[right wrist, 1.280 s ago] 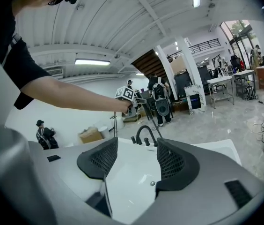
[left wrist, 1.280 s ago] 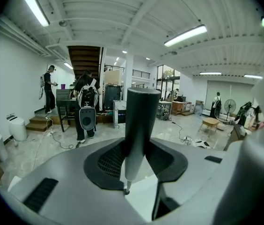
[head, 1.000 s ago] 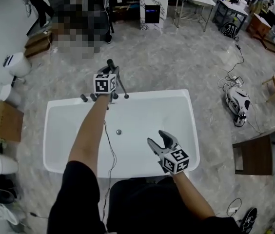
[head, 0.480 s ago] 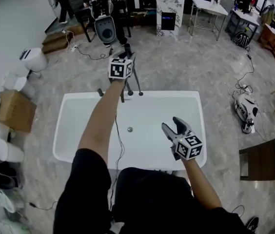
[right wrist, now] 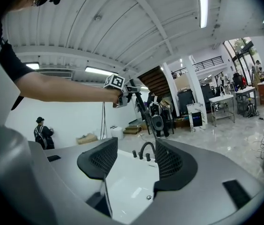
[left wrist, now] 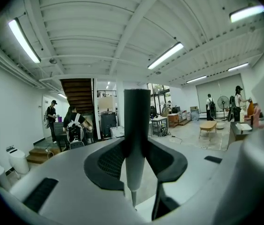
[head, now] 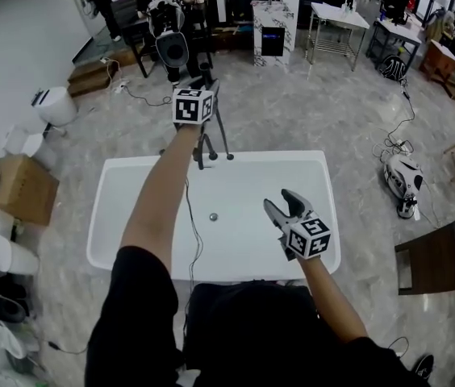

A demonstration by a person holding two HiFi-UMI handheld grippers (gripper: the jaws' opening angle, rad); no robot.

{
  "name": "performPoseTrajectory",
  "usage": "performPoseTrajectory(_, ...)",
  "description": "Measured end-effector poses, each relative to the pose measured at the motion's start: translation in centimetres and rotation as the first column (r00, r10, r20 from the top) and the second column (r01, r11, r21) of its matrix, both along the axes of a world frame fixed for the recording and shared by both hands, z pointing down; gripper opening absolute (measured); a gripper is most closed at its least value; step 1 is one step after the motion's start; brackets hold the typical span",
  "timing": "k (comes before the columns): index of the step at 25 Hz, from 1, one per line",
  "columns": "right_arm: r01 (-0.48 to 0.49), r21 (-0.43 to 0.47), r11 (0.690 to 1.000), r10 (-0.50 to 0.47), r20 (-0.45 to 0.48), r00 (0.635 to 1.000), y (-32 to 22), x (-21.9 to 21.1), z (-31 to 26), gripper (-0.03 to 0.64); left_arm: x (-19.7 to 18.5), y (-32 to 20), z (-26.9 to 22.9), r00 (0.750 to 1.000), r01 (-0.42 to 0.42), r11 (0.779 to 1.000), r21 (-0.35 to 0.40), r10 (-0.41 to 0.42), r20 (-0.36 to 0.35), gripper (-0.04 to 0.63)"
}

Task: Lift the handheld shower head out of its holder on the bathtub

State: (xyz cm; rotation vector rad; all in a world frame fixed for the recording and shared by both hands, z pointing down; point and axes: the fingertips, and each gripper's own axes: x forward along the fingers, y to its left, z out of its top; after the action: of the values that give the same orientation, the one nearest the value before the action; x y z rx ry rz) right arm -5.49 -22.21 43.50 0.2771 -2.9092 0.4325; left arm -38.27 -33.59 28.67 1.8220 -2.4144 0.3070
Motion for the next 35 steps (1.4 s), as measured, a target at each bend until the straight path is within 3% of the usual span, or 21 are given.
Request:
performPoseTrajectory(5, 0.010, 0.040, 0.999, -0.009, -0.037, 0.999, -0.1, -0.1, -0.3, 0.221, 0.8, -0.4, -0.2, 1.000, -0.008, 1.000, -0.005, 0.008, 0.002, 0.129)
performPoseTrajectory(8, -0.011, 0.044, 0.999, 0.011, -0.003, 1.000, -0.4, 0.1, -1.4, 0.119, 1.1, -0.6, -0.1, 1.000, -0.017, 1.000, -0.010, 0.017, 0.004, 0.129)
performPoseTrajectory(13, -0.086, 0.094, 0.992, 0.080, 0.063, 0.995, -1.1, 1.1, -3.5, 0.020, 1.3, -0.4, 0.0, 1.000, -0.008, 1.000, -0.016, 0.008, -0.001, 0.129)
performPoseTrajectory(20, -0.080, 0.152, 0.985, 0.075, 0.035, 0.997, -0.4, 0.4, -3.7, 0.008, -0.1, 0.6, -0.2, 1.000, 0.012, 1.000, -0.021, -0.012, -0.010, 0.129)
performPoseTrajectory(26, -0.103, 0.179, 0.978, 0.086, 0.100, 0.991, -0.1, 1.1, -4.6, 0.002, -1.0, 1.6, 0.4, 0.998, 0.058, 0.998, -0.008, -0.058, -0.027, 0.129)
performPoseTrajectory(35, -0.146, 0.201, 0.969, 0.123, 0.119, 0.985, -1.1, 1.8, -5.0, -0.002, -0.6, 1.1, 0.6, 0.999, 0.035, 0.999, -0.004, -0.035, 0.006, 0.129)
